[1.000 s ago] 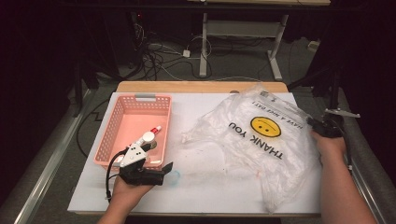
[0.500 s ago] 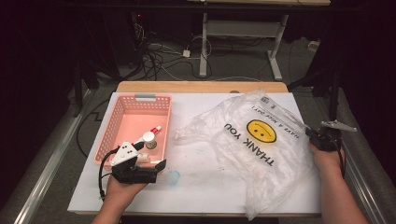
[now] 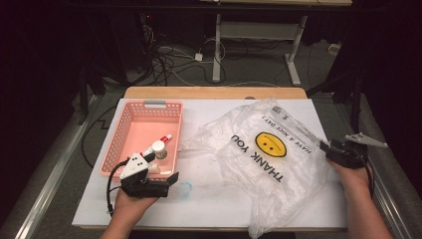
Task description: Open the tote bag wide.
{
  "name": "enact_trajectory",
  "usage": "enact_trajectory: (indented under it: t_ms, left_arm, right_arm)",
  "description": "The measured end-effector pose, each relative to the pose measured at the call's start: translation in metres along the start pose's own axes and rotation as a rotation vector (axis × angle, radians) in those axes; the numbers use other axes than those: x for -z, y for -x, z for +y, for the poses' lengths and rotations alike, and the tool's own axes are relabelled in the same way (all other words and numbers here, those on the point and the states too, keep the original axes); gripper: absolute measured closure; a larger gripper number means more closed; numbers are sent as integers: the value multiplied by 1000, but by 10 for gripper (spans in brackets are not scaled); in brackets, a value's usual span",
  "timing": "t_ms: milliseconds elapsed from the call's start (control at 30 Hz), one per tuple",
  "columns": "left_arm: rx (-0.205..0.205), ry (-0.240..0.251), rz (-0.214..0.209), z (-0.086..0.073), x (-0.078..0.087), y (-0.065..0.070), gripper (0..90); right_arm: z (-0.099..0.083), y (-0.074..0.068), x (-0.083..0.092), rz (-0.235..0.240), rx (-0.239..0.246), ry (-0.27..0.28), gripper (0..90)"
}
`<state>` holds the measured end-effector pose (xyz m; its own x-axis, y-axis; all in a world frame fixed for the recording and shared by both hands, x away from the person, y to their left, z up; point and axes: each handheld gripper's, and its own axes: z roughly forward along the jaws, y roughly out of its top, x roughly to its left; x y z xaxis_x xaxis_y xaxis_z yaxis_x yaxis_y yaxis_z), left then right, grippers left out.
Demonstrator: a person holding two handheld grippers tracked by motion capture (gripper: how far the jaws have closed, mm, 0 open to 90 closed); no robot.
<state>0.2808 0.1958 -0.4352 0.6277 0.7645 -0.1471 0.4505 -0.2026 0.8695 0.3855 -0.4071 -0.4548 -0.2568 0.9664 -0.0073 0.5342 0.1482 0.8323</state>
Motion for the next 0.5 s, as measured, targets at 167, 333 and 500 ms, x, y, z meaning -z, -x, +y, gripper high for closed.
enact_trajectory:
  t_ms: [167, 333, 500]
  left_arm:
    - [-2, -2, 7, 1, 0, 2, 0]
    - [5, -14, 19, 0, 0, 2, 0]
    - [22, -40, -5, 2, -2, 2, 0]
  right_arm:
    - [1, -7, 17, 50, 19, 24, 354]
    - [-17, -29, 35, 115, 43, 29, 215]
    - [-23, -48, 42, 152, 64, 30, 125]
